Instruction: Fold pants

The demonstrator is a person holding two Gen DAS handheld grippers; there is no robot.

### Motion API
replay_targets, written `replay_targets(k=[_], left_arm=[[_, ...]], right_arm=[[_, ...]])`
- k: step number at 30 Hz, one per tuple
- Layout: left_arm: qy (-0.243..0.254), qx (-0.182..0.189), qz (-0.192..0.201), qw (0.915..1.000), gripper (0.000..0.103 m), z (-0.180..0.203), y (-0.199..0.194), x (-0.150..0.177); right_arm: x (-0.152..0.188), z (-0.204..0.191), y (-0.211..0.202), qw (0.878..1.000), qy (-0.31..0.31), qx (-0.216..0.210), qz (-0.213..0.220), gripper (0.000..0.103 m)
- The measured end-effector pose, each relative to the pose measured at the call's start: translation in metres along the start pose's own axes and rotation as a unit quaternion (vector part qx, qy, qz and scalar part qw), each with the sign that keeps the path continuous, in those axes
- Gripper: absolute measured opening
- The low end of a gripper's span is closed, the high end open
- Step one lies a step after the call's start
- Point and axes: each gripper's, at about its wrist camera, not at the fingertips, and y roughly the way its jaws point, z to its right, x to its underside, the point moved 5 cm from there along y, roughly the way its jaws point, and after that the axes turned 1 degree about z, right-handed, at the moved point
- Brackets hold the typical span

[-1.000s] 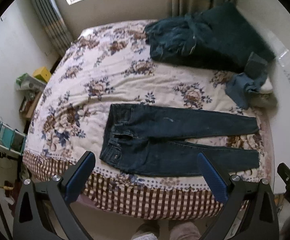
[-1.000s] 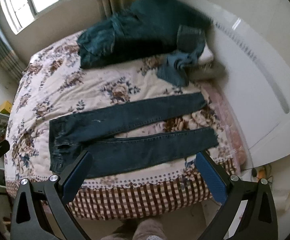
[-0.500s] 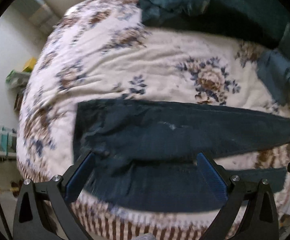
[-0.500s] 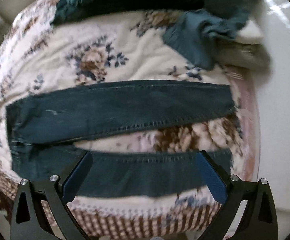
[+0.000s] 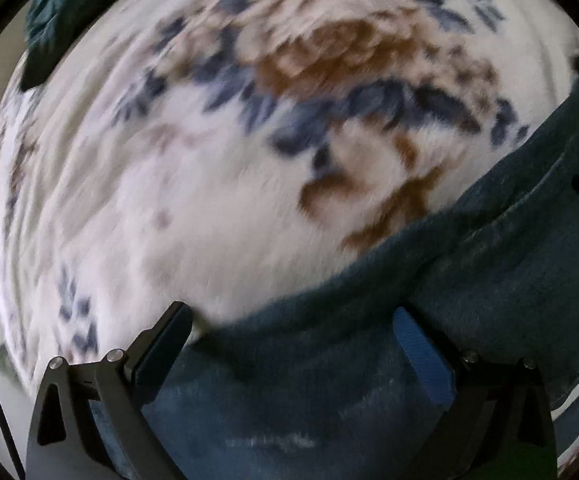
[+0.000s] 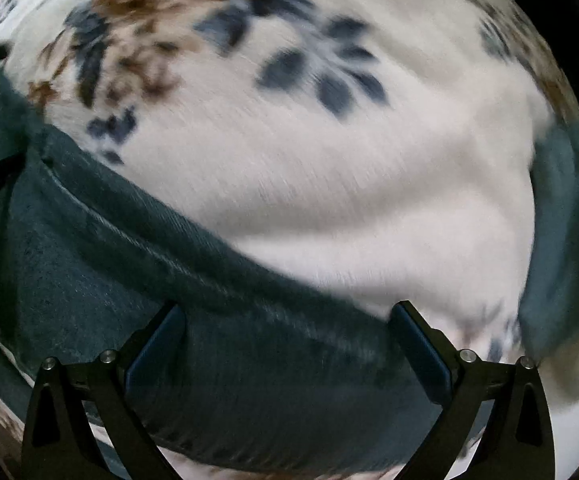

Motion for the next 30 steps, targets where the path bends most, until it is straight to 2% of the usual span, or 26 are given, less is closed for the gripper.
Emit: replay_targets(k=[1,2,3,4,5,6,7,8,10,12,17,21,22,23,24,25,26,27,30], left_arm=[[0.009,0.023,0.01,0.9997,0.089,0.0,-0.004,0.001],[0.014,0.043,0.014,0.9989,0.074,0.0,-0.007,0.002],[0.016,0.058,0.017,0.998,0.066,0.0,-0.011,0.004],[0.024,0.071,0.022,0.997,0.054,0.001,-0.018,0.008],[0.029,0.073,0.027,0.9966,0.043,0.001,-0.023,0.009],[0.031,0.075,0.03,0.9963,0.039,-0.001,-0.028,0.011],[0.032,0.075,0.034,0.9961,0.029,-0.002,-0.033,0.013],[0.032,0.073,0.038,0.9961,0.021,-0.007,-0.041,0.017],[0.022,0.07,0.045,0.9963,0.014,-0.017,-0.056,0.022],[0.016,0.067,0.055,0.9961,0.011,-0.021,-0.069,0.028],[-0.022,0.051,0.092,0.9942,0.005,-0.044,-0.13,0.05],[-0.079,0.044,0.118,0.9889,0.005,-0.056,-0.19,0.086],[-0.108,0.057,0.113,0.9861,0.005,-0.058,-0.206,0.102],[-0.126,0.06,0.108,0.9842,0.005,-0.038,-0.199,0.103],[-0.149,0.058,0.105,0.9815,0.005,-0.027,-0.208,0.122],[-0.165,0.059,0.102,0.9791,0.005,-0.006,-0.21,0.135],[-0.183,0.061,0.098,0.9763,0.005,0.015,-0.209,0.146],[-0.199,0.061,0.092,0.9738,0.005,0.04,-0.194,0.154],[-0.25,0.078,0.056,0.9634,0.005,0.072,-0.171,0.195]], right_arm=[[-0.002,-0.001,0.002,1.0,-0.01,-0.005,0.003,0.102],[-0.004,-0.003,0.004,1.0,-0.016,-0.015,0.002,0.096],[-0.005,-0.004,0.006,0.999,-0.018,-0.029,0.002,0.087],[-0.007,-0.005,0.007,0.999,-0.02,-0.038,0.004,0.082],[-0.008,-0.007,0.006,0.998,-0.022,-0.051,0.012,0.069],[-0.007,-0.009,0.003,0.998,-0.017,-0.061,0.017,0.055],[-0.006,-0.012,0.001,0.998,-0.012,-0.065,0.023,0.048],[-0.005,-0.013,-0.002,0.997,-0.006,-0.064,0.031,0.031],[-0.002,-0.011,-0.01,0.996,0.015,-0.074,0.044,0.013],[0.002,-0.009,-0.018,0.994,0.041,-0.084,0.062,0.008],[0.014,-0.001,-0.053,0.987,0.089,-0.085,0.105,0.007],[0.045,-0.007,-0.093,0.98,0.118,-0.083,0.138,0.007],[0.058,-0.014,-0.104,0.977,0.13,-0.085,0.145,0.007],[0.071,-0.018,-0.111,0.975,0.141,-0.088,0.149,0.007],[0.081,-0.026,-0.114,0.972,0.149,-0.095,0.153,0.007],[0.114,-0.042,-0.124,0.971,0.154,-0.098,0.156,0.007],[0.131,-0.059,-0.126,0.969,0.163,-0.105,0.156,0.007],[0.153,-0.073,-0.125,0.966,0.174,-0.118,0.147,0.007],[0.203,-0.112,-0.107,0.966,0.185,-0.134,0.125,0.007]])
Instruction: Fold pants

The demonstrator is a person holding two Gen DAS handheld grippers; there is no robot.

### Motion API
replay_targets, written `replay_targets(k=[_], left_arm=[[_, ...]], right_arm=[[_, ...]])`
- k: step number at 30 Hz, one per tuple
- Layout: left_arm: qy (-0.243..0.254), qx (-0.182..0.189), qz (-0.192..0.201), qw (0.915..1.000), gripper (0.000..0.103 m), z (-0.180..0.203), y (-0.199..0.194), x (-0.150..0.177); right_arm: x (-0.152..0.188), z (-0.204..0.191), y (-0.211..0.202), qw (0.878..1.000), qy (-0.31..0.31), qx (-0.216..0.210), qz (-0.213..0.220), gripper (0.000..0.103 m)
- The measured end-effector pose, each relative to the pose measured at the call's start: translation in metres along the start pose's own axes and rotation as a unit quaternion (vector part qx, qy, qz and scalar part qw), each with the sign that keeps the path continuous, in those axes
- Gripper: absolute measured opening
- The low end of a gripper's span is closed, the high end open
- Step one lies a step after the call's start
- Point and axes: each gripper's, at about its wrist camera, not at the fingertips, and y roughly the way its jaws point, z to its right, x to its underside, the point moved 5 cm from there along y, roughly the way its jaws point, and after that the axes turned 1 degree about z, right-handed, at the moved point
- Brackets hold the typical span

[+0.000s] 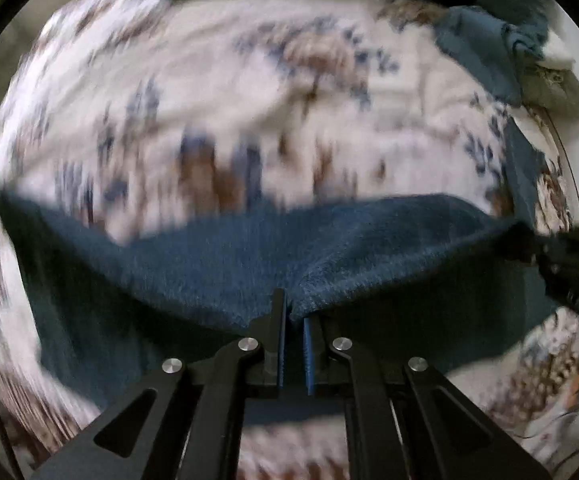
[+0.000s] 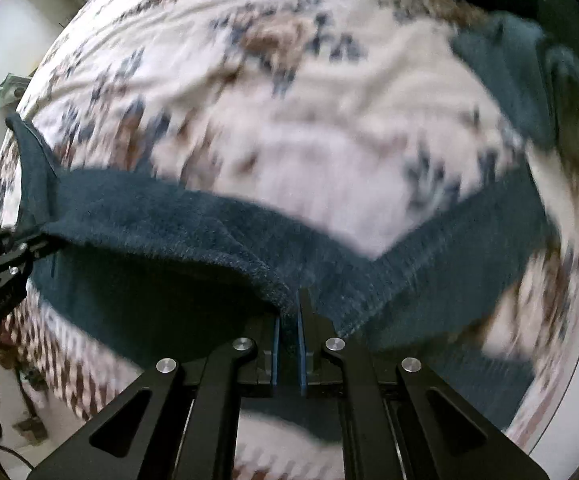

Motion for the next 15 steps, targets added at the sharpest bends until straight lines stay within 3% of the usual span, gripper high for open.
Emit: replay_targets(k=[6,9,15], left_arm=[[-0.056,-0.005,-0.08,0.9952,0.005,-0.001,0.081,0.069],[-0.071,0.001,-0.092,0.9932,0.005,-0.006,0.107,0.08],[-0.099,0.01,-0.11,0.9889,0.009,-0.014,0.107,0.075]], right_arm=[[0.081,-0.014,0.064,0.997,0.02,0.003,-0.07,0.008],[0.089,-0.015,0.085,0.996,0.033,0.009,-0.084,0.009],[0.091,-0.013,0.091,0.991,0.074,0.017,-0.108,0.014]])
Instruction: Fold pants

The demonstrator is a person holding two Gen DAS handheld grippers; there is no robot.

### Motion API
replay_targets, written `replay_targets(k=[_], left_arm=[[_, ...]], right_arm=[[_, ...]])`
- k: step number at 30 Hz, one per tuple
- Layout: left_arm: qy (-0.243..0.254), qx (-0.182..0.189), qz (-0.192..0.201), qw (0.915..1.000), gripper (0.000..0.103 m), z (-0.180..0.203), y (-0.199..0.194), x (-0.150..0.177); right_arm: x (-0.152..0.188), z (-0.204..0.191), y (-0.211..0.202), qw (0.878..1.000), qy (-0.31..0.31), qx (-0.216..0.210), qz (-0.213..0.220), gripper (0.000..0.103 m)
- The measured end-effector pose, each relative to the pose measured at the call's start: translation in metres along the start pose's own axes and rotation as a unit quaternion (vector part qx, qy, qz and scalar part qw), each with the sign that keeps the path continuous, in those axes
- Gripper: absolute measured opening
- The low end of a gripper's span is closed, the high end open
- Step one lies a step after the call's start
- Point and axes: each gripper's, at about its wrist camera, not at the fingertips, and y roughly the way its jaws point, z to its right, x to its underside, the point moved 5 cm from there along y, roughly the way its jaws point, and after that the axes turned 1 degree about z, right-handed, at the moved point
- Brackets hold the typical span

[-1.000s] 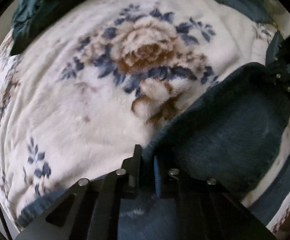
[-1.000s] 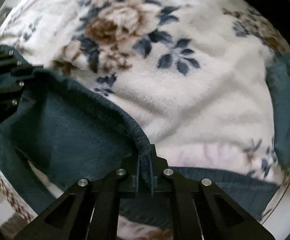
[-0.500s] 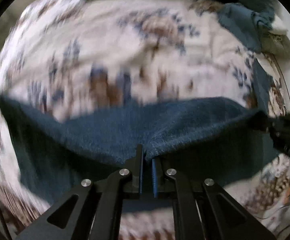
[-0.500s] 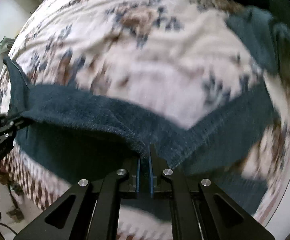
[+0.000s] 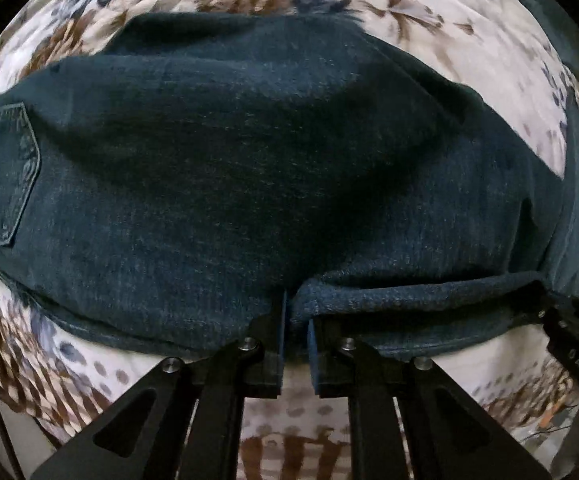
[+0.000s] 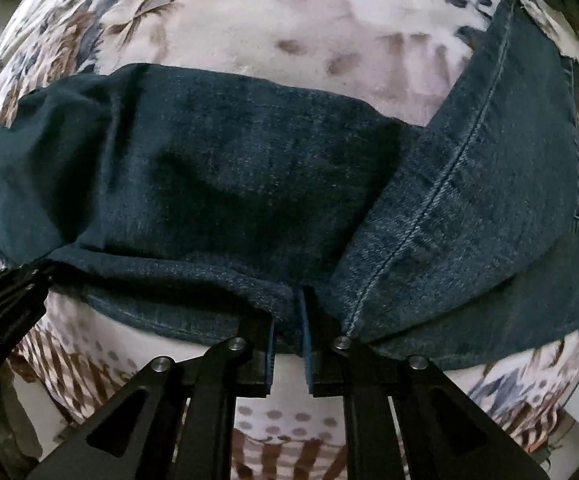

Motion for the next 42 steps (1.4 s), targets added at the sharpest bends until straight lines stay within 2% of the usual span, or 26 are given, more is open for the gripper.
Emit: replay_targets(k=[1,2,3,4,5,6,7,10,11,12,14,16,18,20,21,22,25,26,27,28,32,38,41,42], left_arm=[[-0.006,0.003,-0.002,1.0,0.01,-0.002,-0.003,0.0],[-0.007,0.005,-0.005,1.0,0.014,-0.005,-0.009,-0.006],[-0.007,0.003,-0.005,1.0,0.019,-0.007,-0.015,-0.006],[-0.008,-0.002,0.001,1.0,0.04,-0.01,-0.021,-0.007],[-0.01,-0.005,0.01,0.9999,0.071,-0.014,-0.032,-0.008],[-0.012,-0.008,0.016,0.9998,0.085,-0.018,-0.041,-0.008],[-0.012,-0.011,0.026,0.9995,0.095,-0.021,-0.051,-0.008],[0.0,-0.044,0.064,0.997,0.095,-0.033,-0.082,-0.01],[0.005,-0.084,0.077,0.9935,0.095,-0.039,-0.089,-0.012],[0.002,-0.107,0.093,0.9899,0.095,-0.045,-0.095,-0.014],[-0.004,-0.129,0.111,0.9855,0.095,-0.049,-0.098,-0.025],[-0.008,-0.133,0.108,0.9852,0.095,-0.048,-0.089,-0.039],[-0.011,-0.13,0.094,0.9871,0.095,-0.039,-0.077,-0.053],[-0.008,-0.134,0.092,0.9866,0.095,-0.019,-0.069,-0.065],[-0.004,-0.135,0.089,0.9869,0.096,-0.015,-0.063,-0.072],[0.0,-0.136,0.089,0.9868,0.096,-0.01,-0.062,-0.077],[0.019,-0.14,0.087,0.9862,0.096,0.006,-0.057,-0.09],[0.023,-0.136,0.09,0.9863,0.096,0.011,-0.058,-0.093],[0.028,-0.137,0.091,0.986,0.096,0.015,-0.058,-0.095],[0.035,-0.135,0.092,0.9859,0.096,0.02,-0.06,-0.095],[0.05,-0.125,0.092,0.9866,0.096,0.034,-0.064,-0.092],[0.039,-0.105,0.096,0.9891,0.096,0.042,-0.075,-0.084],[0.039,-0.099,0.105,0.9887,0.095,0.048,-0.079,-0.081],[0.044,-0.099,0.106,0.9885,0.095,0.051,-0.078,-0.08]], right_arm=[[0.001,-0.001,-0.001,1.0,0.001,0.002,-0.004,0.015],[0.002,-0.002,-0.004,1.0,0.004,0.002,-0.008,0.021],[0.002,-0.004,-0.009,1.0,0.008,-0.004,-0.01,0.037],[-0.002,-0.01,-0.016,1.0,0.012,-0.011,-0.012,0.05],[0.001,-0.013,-0.023,0.999,0.017,-0.028,-0.013,0.082],[0.003,-0.016,-0.031,0.999,0.019,-0.038,-0.013,0.099],[0.005,-0.016,-0.036,0.999,0.022,-0.042,-0.012,0.099],[0.01,-0.006,-0.069,0.996,0.062,-0.061,0.004,0.099],[0.011,0.001,-0.077,0.995,0.076,-0.065,0.011,0.099],[0.006,0.018,-0.092,0.992,0.109,-0.059,0.029,0.099],[-0.014,0.046,-0.108,0.987,0.145,-0.045,0.048,0.099],[-0.046,0.077,-0.112,0.982,0.175,-0.018,0.063,0.099],[-0.088,0.105,-0.099,0.978,0.195,0.009,0.073,0.099],[-0.138,0.132,-0.082,0.977,0.205,0.023,0.058,0.099],[-0.152,0.142,-0.071,0.977,0.206,0.029,0.05,0.099],[-0.164,0.149,-0.055,0.977,0.208,0.041,0.031,0.098],[-0.17,0.162,-0.031,0.975,0.216,0.057,-0.003,0.079],[-0.166,0.167,-0.035,0.973,0.224,0.057,0.007,0.056],[-0.161,0.171,-0.042,0.971,0.232,0.06,0.02,0.014],[-0.15,0.177,-0.053,0.968,0.245,0.051,0.034,0.007],[-0.099,0.203,-0.101,0.948,0.302,0.007,0.1,0.006],[-0.026,0.243,-0.217,0.892,0.344,-0.07,0.284,0.006],[0.003,0.261,-0.241,0.866,0.368,-0.094,0.325,0.006],[0.015,0.275,-0.242,0.862,0.378,-0.096,0.324,0.006]])
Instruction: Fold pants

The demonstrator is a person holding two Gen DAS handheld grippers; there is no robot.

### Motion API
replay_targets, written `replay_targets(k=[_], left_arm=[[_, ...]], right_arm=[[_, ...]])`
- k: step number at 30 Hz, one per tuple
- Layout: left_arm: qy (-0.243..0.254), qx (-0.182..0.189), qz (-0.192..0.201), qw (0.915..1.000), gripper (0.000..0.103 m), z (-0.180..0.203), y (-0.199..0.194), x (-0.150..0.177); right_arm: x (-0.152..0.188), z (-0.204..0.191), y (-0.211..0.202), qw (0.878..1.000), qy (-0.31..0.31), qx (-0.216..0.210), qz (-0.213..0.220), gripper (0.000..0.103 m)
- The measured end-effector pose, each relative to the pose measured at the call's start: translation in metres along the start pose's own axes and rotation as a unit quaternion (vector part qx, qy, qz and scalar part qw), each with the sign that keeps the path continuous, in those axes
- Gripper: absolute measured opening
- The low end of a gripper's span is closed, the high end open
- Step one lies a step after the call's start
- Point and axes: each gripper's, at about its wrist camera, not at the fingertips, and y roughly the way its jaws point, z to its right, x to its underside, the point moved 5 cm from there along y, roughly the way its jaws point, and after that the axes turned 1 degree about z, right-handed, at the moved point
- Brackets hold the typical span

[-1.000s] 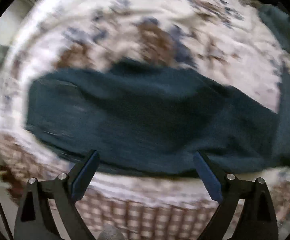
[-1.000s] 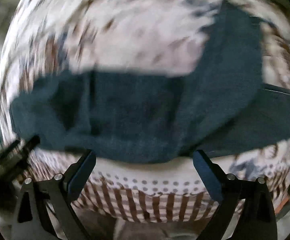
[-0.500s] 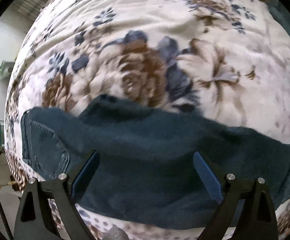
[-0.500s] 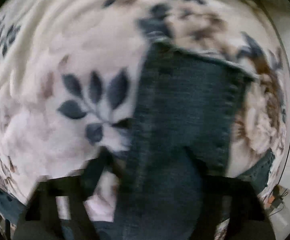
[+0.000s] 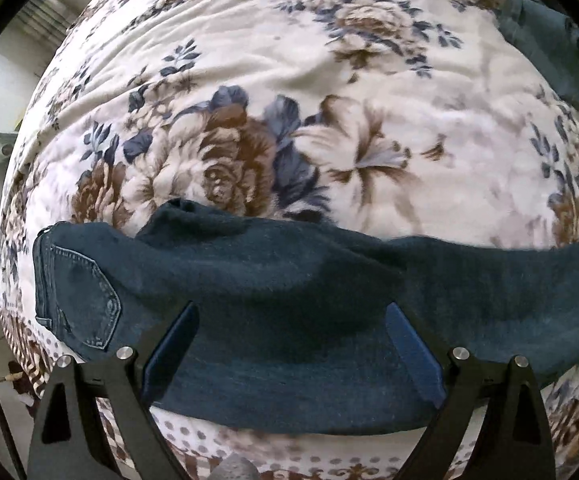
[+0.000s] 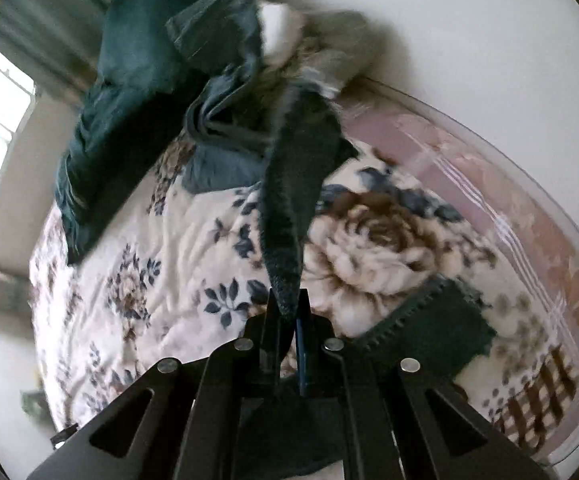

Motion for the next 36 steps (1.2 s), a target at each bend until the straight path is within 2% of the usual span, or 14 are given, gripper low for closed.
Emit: replay_targets(k=[4,6,8,10,12,13,17,22,25,27,28,29,31,36], left_arm=[[0.021,-0.005,-0.006,0.9997,0.096,0.013,0.006,0.006],[0.031,-0.008,-0.012,0.9994,0.096,0.019,0.01,0.01],[0.033,-0.005,-0.014,0.9994,0.096,0.023,0.01,0.014],[0.039,-0.007,-0.01,0.9992,0.096,0.025,0.007,0.018],[0.039,0.001,-0.008,0.9992,0.096,0.025,0.003,0.023],[0.039,0.001,-0.009,0.9992,0.096,0.025,0.002,0.025],[0.008,0.015,-0.016,0.9997,0.096,0.005,-0.003,0.036],[-0.065,0.034,-0.01,0.9973,0.096,-0.065,-0.006,0.049],[-0.114,0.008,-0.016,0.9933,0.096,-0.137,0.003,0.061],[-0.16,-0.012,-0.018,0.9869,0.095,-0.196,0.01,0.074],[-0.183,-0.022,-0.014,0.9828,0.088,-0.229,0.012,0.082],[-0.196,-0.027,-0.009,0.9802,0.054,-0.253,0.015,0.087],[-0.213,-0.025,-0.017,0.9765,0.027,-0.294,0.025,0.096],[-0.301,0.061,-0.033,0.9511,0.037,-0.369,0.059,0.109]], right_arm=[[0.03,0.074,0.041,0.997,0.069,0.006,-0.046,0.006],[0.059,0.13,0.099,0.989,0.072,0.05,-0.12,0.011],[0.084,0.17,0.126,0.975,0.14,0.029,-0.169,0.017],[0.083,0.175,0.115,0.976,0.163,0.005,-0.146,0.022],[0.083,0.168,0.095,0.977,0.169,0.017,-0.127,0.082],[0.085,0.164,0.09,0.978,0.166,0.028,-0.125,0.092],[0.102,0.108,0.064,0.983,0.105,0.057,-0.142,0.092],[0.18,-0.019,0.076,0.97,0.027,0.006,-0.241,0.09],[0.247,-0.094,0.092,0.952,-0.003,-0.048,-0.304,0.067],[0.29,-0.135,0.098,0.942,0.001,-0.076,-0.328,0.038],[0.307,-0.146,0.101,0.938,0.012,-0.077,-0.337,0.034],[0.324,-0.156,0.103,0.936,0.025,-0.079,-0.343,0.034],[0.354,-0.172,0.11,0.933,0.049,-0.076,-0.348,0.034],[0.394,-0.18,0.14,0.933,0.092,-0.048,-0.345,0.035]])
